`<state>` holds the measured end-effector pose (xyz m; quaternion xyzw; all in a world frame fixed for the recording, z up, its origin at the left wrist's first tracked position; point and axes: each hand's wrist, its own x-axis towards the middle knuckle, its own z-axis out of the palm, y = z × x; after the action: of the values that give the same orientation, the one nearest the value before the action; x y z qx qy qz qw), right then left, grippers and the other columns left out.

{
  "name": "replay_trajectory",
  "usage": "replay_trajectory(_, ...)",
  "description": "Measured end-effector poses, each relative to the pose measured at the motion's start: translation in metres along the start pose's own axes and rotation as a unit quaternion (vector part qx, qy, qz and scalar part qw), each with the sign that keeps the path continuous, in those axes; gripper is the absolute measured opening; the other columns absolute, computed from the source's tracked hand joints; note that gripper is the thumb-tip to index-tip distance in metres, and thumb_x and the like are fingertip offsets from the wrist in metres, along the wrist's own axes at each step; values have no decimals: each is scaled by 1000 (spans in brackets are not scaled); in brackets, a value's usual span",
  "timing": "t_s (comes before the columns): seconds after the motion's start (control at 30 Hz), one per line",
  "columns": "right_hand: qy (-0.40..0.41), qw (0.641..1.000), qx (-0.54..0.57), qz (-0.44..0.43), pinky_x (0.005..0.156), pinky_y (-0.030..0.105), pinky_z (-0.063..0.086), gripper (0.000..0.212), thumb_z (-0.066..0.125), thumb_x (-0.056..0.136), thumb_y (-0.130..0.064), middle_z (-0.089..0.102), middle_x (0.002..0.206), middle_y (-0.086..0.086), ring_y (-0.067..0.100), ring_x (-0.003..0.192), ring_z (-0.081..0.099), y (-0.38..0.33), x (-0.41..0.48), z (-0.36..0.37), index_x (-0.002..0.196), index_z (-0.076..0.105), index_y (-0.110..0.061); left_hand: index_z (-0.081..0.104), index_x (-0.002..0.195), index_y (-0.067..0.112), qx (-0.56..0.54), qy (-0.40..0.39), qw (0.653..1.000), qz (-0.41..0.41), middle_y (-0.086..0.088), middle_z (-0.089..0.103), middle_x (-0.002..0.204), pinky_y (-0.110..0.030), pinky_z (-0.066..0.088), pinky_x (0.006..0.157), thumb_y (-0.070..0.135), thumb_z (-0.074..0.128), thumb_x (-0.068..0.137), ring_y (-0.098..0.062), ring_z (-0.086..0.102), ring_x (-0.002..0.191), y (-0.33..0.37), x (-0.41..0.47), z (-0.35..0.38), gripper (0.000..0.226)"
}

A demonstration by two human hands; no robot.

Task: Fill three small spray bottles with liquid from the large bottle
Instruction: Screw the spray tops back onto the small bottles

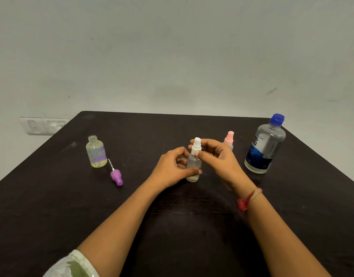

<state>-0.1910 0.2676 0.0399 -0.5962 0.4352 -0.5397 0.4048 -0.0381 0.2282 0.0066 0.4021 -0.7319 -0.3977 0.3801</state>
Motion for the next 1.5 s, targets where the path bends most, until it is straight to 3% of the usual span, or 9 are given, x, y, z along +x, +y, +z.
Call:
replay_trajectory(0.1, 15, 1000, -10, -2, 78, 20, 55, 28, 68, 81, -2, 67, 106, 3, 7, 95, 67, 2, 1, 1, 105, 62, -12, 61, 90, 20, 4, 2, 1000, 1, 4, 71, 84, -16, 54, 69, 27, 85, 68, -2, 68, 76, 0, 0, 0, 33)
replay_trajectory(0.23, -19, 1000, -10, 14, 81, 23, 55, 47, 69, 81, -5, 60, 120, 4, 13, 108, 64, 3, 1, -3, 124, 55, -19, 62, 90, 19, -3, 0, 1000, -1, 3, 72, 84, -19, 55, 70, 27, 84, 68, -5, 69, 77, 0, 0, 0, 33)
replay_trajectory(0.47, 8, 1000, -14, -3, 75, 17, 53, 26, 66, 84, -1, 68, 106, 0, 7, 96, 67, 2, 1, 0, 107, 62, -11, 62, 92, 21, 5, 0, 1000, 1, 3, 72, 86, -26, 57, 76, 30, 85, 66, -5, 69, 79, -2, 1, 0, 36)
replay_trajectory(0.63, -15, 1000, -4, 17, 81, 20, 53, 43, 70, 81, -4, 65, 116, 2, 11, 107, 64, 4, 1, -2, 121, 59, -16, 62, 89, 22, -1, -3, 1000, -1, 2, 72, 85, -31, 58, 78, 28, 84, 67, -7, 70, 79, -3, 1, 0, 32)
replay_trajectory(0.77, -15, 1000, -8, 5, 77, 14, 51, 35, 61, 87, 1, 68, 113, 1, 6, 104, 65, 0, 0, -3, 121, 60, -9, 62, 90, 22, -3, -4, 1000, 0, 3, 72, 84, -27, 58, 75, 27, 85, 67, -6, 70, 77, -2, 1, 0, 33)
replay_trajectory(0.93, -2, 1000, -5, 10, 76, 18, 53, 39, 70, 80, -3, 65, 114, 4, 11, 104, 65, 3, 1, -1, 116, 61, -14, 61, 86, 24, -5, -3, 1000, 2, 5, 71, 80, -19, 54, 69, 25, 84, 68, -4, 69, 74, -1, 1, 0, 30)
replay_trajectory(1.07, -26, 1000, -4, 3, 83, 19, 52, 38, 62, 87, 0, 65, 118, 2, 11, 109, 63, 2, 1, -5, 122, 59, -11, 61, 90, 22, -6, -4, 1000, 1, 3, 72, 85, -25, 57, 75, 27, 84, 68, -6, 69, 78, -3, 2, 1, 32)
replay_trajectory(1.23, 10, 1000, -14, -2, 78, 18, 54, 31, 66, 83, 0, 68, 110, 5, 9, 99, 67, 4, 2, -1, 113, 62, -7, 62, 93, 18, -7, -4, 1000, 0, 3, 72, 84, -21, 55, 72, 27, 84, 68, -4, 69, 76, -3, 2, 1, 35)
replay_trajectory(1.5, -37, 999, -5, -2, 88, 24, 53, 46, 62, 86, 2, 66, 116, 7, 11, 111, 63, 2, 1, -6, 129, 53, -13, 62, 92, 21, 1, -1, 1000, -6, 4, 72, 87, -26, 57, 77, 30, 84, 66, -4, 69, 80, -4, 2, 1, 35)
